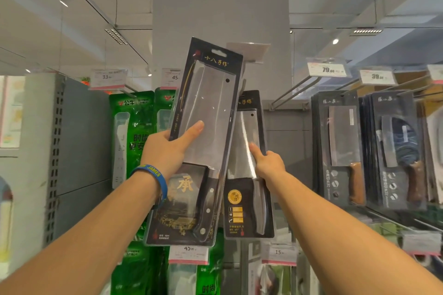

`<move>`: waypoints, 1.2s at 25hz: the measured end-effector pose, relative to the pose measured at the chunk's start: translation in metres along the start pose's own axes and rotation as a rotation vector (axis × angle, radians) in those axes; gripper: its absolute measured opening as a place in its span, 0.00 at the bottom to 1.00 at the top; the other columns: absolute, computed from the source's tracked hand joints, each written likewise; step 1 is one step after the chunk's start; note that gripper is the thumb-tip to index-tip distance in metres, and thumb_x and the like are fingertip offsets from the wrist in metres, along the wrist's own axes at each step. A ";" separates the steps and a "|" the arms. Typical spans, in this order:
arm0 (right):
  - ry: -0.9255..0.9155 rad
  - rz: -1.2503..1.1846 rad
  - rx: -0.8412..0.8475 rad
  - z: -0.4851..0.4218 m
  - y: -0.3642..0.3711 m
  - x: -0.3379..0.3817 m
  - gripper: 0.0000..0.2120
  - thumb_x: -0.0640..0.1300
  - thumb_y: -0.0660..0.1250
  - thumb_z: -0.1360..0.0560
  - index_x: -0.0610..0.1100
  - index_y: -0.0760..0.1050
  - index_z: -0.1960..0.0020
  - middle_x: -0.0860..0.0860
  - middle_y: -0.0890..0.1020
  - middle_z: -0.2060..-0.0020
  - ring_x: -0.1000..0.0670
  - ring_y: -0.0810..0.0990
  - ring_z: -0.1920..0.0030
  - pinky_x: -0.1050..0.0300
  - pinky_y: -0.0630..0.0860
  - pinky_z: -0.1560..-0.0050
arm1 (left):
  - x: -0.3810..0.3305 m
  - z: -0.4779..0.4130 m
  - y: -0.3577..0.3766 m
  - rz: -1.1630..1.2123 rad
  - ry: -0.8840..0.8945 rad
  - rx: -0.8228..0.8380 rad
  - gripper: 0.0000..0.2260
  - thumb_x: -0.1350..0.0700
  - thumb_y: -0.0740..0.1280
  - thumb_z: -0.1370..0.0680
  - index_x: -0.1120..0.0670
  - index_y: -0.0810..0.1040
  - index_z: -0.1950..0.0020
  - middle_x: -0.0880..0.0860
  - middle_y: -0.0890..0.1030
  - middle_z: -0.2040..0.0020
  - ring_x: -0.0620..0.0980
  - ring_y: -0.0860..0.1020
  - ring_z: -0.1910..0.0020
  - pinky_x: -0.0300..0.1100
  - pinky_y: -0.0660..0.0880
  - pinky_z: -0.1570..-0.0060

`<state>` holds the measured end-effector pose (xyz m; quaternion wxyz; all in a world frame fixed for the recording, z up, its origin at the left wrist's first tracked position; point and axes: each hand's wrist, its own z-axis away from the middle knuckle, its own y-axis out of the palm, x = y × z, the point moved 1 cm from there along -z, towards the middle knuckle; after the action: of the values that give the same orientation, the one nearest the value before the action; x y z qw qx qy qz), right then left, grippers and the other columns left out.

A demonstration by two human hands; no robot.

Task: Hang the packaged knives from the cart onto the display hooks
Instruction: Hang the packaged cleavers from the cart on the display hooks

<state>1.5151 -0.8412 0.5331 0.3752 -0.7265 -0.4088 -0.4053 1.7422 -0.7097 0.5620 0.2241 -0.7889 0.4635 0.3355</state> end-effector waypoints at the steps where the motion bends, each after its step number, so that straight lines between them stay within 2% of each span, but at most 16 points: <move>1: 0.002 0.032 0.012 0.001 0.000 0.000 0.42 0.69 0.59 0.21 0.39 0.62 0.20 0.41 0.70 0.24 0.37 0.70 0.26 0.44 0.67 0.28 | 0.001 0.003 -0.002 0.011 -0.012 0.014 0.47 0.22 0.67 0.48 0.61 0.81 0.50 0.62 0.84 0.53 0.61 0.82 0.54 0.55 0.80 0.51; 4: 0.057 0.114 0.129 0.013 -0.004 -0.005 0.39 0.68 0.57 0.20 0.36 0.68 0.25 0.38 0.76 0.32 0.38 0.75 0.32 0.44 0.69 0.30 | 0.009 0.012 -0.009 0.015 -0.041 0.016 0.34 0.24 0.68 0.44 0.55 0.79 0.61 0.57 0.80 0.64 0.54 0.80 0.63 0.48 0.78 0.60; 5: 0.069 0.136 0.149 0.021 -0.005 -0.011 0.36 0.67 0.57 0.19 0.35 0.74 0.32 0.37 0.80 0.40 0.38 0.79 0.38 0.44 0.72 0.33 | 0.012 0.017 -0.011 0.024 -0.045 0.014 0.29 0.25 0.69 0.43 0.50 0.75 0.65 0.51 0.78 0.68 0.49 0.78 0.67 0.44 0.76 0.64; 7: -0.005 0.188 0.071 0.041 -0.009 -0.023 0.29 0.67 0.58 0.20 0.40 0.77 0.46 0.42 0.81 0.51 0.42 0.80 0.48 0.45 0.75 0.42 | 0.023 0.026 -0.009 0.100 -0.075 0.045 0.27 0.27 0.71 0.43 0.49 0.78 0.64 0.49 0.82 0.67 0.49 0.81 0.65 0.47 0.79 0.61; 9: -0.105 0.100 -0.054 0.065 -0.014 -0.026 0.24 0.67 0.56 0.19 0.47 0.76 0.46 0.50 0.81 0.47 0.49 0.78 0.49 0.49 0.73 0.45 | 0.035 0.039 0.001 0.187 -0.133 0.079 0.30 0.28 0.73 0.44 0.53 0.83 0.59 0.49 0.86 0.62 0.52 0.85 0.60 0.52 0.82 0.55; 10: -0.123 -0.046 -0.029 0.078 -0.018 -0.021 0.24 0.67 0.54 0.19 0.50 0.77 0.46 0.51 0.83 0.45 0.52 0.79 0.49 0.51 0.72 0.46 | 0.040 0.045 0.008 0.223 -0.154 0.092 0.30 0.29 0.73 0.44 0.53 0.83 0.57 0.49 0.86 0.62 0.52 0.85 0.60 0.53 0.83 0.55; 13: -0.124 -0.403 0.269 0.113 -0.031 -0.006 0.31 0.74 0.55 0.24 0.52 0.83 0.44 0.52 0.87 0.46 0.49 0.85 0.46 0.54 0.78 0.48 | 0.048 0.062 0.038 0.310 -0.195 0.125 0.27 0.31 0.76 0.40 0.53 0.84 0.56 0.51 0.87 0.60 0.53 0.86 0.59 0.56 0.82 0.52; 15: -0.202 -0.354 0.284 0.127 -0.042 -0.004 0.34 0.75 0.63 0.30 0.49 0.82 0.42 0.52 0.87 0.47 0.49 0.86 0.46 0.55 0.81 0.50 | 0.049 0.072 0.059 0.381 -0.204 0.166 0.27 0.32 0.76 0.38 0.53 0.85 0.54 0.51 0.87 0.58 0.53 0.86 0.57 0.56 0.82 0.51; 17: -0.264 -0.332 0.197 0.136 -0.054 -0.010 0.41 0.74 0.71 0.34 0.38 0.77 0.42 0.46 0.86 0.49 0.44 0.85 0.48 0.50 0.82 0.48 | 0.048 0.084 0.080 0.433 -0.195 0.213 0.29 0.30 0.72 0.37 0.54 0.85 0.54 0.51 0.87 0.58 0.53 0.86 0.57 0.53 0.82 0.52; 18: -0.276 -0.346 0.167 0.138 -0.061 -0.014 0.39 0.71 0.73 0.33 0.37 0.77 0.43 0.44 0.86 0.50 0.44 0.86 0.49 0.48 0.83 0.48 | 0.047 0.092 0.090 0.418 -0.171 0.232 0.31 0.27 0.70 0.36 0.54 0.84 0.54 0.51 0.87 0.59 0.53 0.85 0.57 0.52 0.82 0.53; 21: -0.323 -0.379 0.031 0.136 -0.088 -0.026 0.17 0.60 0.74 0.28 0.46 0.79 0.56 0.57 0.84 0.70 0.61 0.82 0.70 0.67 0.76 0.70 | 0.044 0.112 0.123 0.391 -0.096 0.293 0.33 0.23 0.63 0.36 0.52 0.84 0.55 0.51 0.86 0.59 0.51 0.84 0.57 0.52 0.80 0.50; 22: -0.341 -0.361 -0.019 0.135 -0.099 -0.029 0.16 0.60 0.74 0.29 0.47 0.78 0.59 0.58 0.82 0.72 0.61 0.80 0.72 0.69 0.74 0.72 | 0.042 0.115 0.134 0.378 -0.081 0.326 0.36 0.22 0.61 0.35 0.54 0.83 0.56 0.53 0.86 0.59 0.50 0.84 0.57 0.48 0.80 0.49; 24: -0.337 -0.347 -0.093 0.127 -0.121 -0.037 0.19 0.62 0.74 0.30 0.45 0.80 0.56 0.55 0.86 0.65 0.57 0.85 0.65 0.66 0.77 0.67 | 0.033 0.113 0.151 0.270 -0.048 0.383 0.37 0.21 0.54 0.33 0.54 0.81 0.59 0.49 0.84 0.64 0.41 0.81 0.62 0.34 0.77 0.57; 25: -0.319 -0.342 -0.118 0.123 -0.133 -0.041 0.21 0.62 0.74 0.31 0.44 0.81 0.53 0.53 0.88 0.62 0.54 0.87 0.61 0.64 0.79 0.65 | 0.026 0.109 0.158 0.216 -0.029 0.379 0.35 0.23 0.53 0.31 0.52 0.81 0.59 0.46 0.84 0.64 0.37 0.80 0.63 0.32 0.75 0.60; 28: -0.308 -0.220 -0.213 0.107 -0.168 -0.050 0.32 0.68 0.73 0.34 0.38 0.80 0.53 0.50 0.86 0.65 0.51 0.83 0.66 0.61 0.78 0.64 | -0.003 0.085 0.176 0.162 0.100 0.314 0.22 0.35 0.59 0.23 0.51 0.80 0.57 0.47 0.82 0.63 0.43 0.80 0.63 0.50 0.80 0.57; 30: -0.289 -0.142 -0.261 0.095 -0.188 -0.054 0.41 0.73 0.70 0.36 0.34 0.79 0.49 0.38 0.85 0.58 0.40 0.84 0.59 0.48 0.82 0.52 | -0.030 0.062 0.188 0.165 0.192 0.269 0.12 0.44 0.65 0.21 0.51 0.79 0.57 0.47 0.83 0.62 0.45 0.83 0.64 0.53 0.80 0.57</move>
<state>1.3550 -0.7017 0.4884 0.1860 -0.7887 -0.4527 -0.3720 1.5462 -0.7392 0.5344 0.2540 -0.7396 0.5866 0.2106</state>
